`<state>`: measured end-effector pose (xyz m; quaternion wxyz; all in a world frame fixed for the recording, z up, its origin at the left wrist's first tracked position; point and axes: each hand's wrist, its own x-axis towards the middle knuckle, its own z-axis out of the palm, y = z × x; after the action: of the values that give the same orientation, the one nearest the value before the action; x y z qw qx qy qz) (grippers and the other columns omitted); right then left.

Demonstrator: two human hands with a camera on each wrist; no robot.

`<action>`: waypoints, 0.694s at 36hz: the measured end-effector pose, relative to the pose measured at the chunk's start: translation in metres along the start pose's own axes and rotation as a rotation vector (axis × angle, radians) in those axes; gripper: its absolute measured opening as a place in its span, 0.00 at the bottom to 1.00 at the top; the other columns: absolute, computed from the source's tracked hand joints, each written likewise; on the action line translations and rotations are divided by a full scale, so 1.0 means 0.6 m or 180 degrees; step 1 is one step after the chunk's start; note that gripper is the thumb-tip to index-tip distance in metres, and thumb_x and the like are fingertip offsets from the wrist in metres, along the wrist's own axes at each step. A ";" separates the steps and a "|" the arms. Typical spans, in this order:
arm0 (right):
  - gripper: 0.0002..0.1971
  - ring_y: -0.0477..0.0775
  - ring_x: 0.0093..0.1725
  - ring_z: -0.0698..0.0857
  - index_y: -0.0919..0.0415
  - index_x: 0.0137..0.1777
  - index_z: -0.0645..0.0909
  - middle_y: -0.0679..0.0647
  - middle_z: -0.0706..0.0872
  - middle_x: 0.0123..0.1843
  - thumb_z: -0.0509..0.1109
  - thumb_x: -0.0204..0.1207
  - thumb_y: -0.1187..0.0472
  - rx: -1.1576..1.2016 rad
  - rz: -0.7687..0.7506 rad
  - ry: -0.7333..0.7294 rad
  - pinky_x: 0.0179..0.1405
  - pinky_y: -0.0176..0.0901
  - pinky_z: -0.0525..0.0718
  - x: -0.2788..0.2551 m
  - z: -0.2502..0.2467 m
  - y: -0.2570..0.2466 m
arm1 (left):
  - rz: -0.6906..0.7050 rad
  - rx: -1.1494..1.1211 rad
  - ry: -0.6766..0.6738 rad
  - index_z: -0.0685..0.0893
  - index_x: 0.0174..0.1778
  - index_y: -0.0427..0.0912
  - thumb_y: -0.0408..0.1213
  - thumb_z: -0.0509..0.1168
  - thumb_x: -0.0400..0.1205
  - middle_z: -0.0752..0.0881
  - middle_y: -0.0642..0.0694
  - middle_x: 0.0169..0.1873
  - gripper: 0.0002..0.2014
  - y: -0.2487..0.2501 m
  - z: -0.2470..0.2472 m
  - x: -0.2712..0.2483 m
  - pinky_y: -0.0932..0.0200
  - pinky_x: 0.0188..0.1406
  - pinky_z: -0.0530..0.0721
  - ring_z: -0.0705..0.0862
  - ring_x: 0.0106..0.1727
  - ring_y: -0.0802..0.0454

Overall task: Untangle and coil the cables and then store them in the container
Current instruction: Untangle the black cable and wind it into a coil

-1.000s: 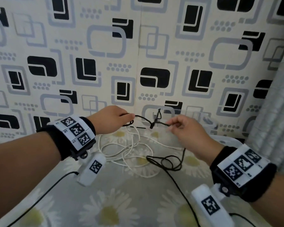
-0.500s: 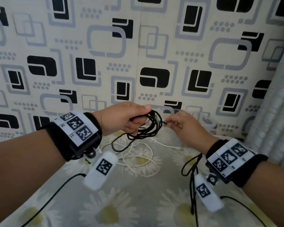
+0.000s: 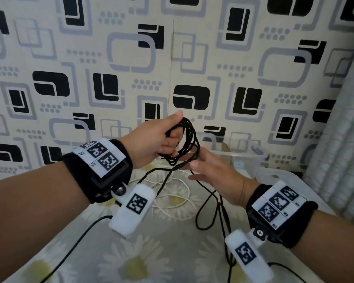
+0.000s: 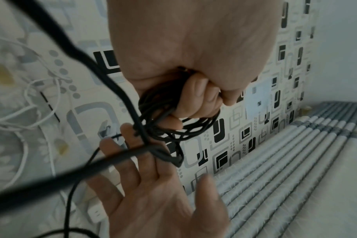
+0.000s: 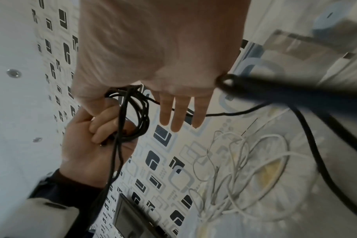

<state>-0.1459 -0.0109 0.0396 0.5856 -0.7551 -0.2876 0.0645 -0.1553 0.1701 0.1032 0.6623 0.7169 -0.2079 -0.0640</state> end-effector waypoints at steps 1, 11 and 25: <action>0.38 0.45 0.63 0.84 0.49 0.72 0.72 0.48 0.84 0.65 0.69 0.61 0.35 -0.0069 0.0000 -0.0022 0.63 0.46 0.82 -0.001 0.002 -0.003 | -0.0022 -0.0113 0.0026 0.66 0.28 0.45 0.56 0.48 0.88 0.61 0.53 0.17 0.25 0.000 0.001 0.001 0.57 0.40 0.75 0.55 0.18 0.56; 0.18 0.63 0.53 0.89 0.60 0.69 0.74 0.58 0.87 0.42 0.58 0.83 0.74 0.1075 0.0440 0.0092 0.61 0.56 0.83 0.003 -0.001 -0.020 | -0.0029 -0.0278 0.0136 0.68 0.29 0.46 0.57 0.50 0.87 0.60 0.53 0.20 0.24 -0.004 0.005 0.002 0.59 0.38 0.77 0.56 0.19 0.56; 0.15 0.47 0.43 0.82 0.45 0.64 0.85 0.47 0.85 0.45 0.64 0.84 0.63 -0.2408 -0.0045 0.0949 0.39 0.32 0.74 0.017 -0.099 -0.030 | -0.0466 0.0972 0.0133 0.65 0.27 0.44 0.53 0.52 0.88 0.61 0.53 0.18 0.25 -0.018 -0.034 -0.013 0.60 0.34 0.71 0.58 0.20 0.55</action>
<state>-0.1183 -0.0530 0.0769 0.3022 -0.9164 -0.2081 -0.1599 -0.1523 0.1923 0.0935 0.5434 0.8237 -0.1486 -0.0647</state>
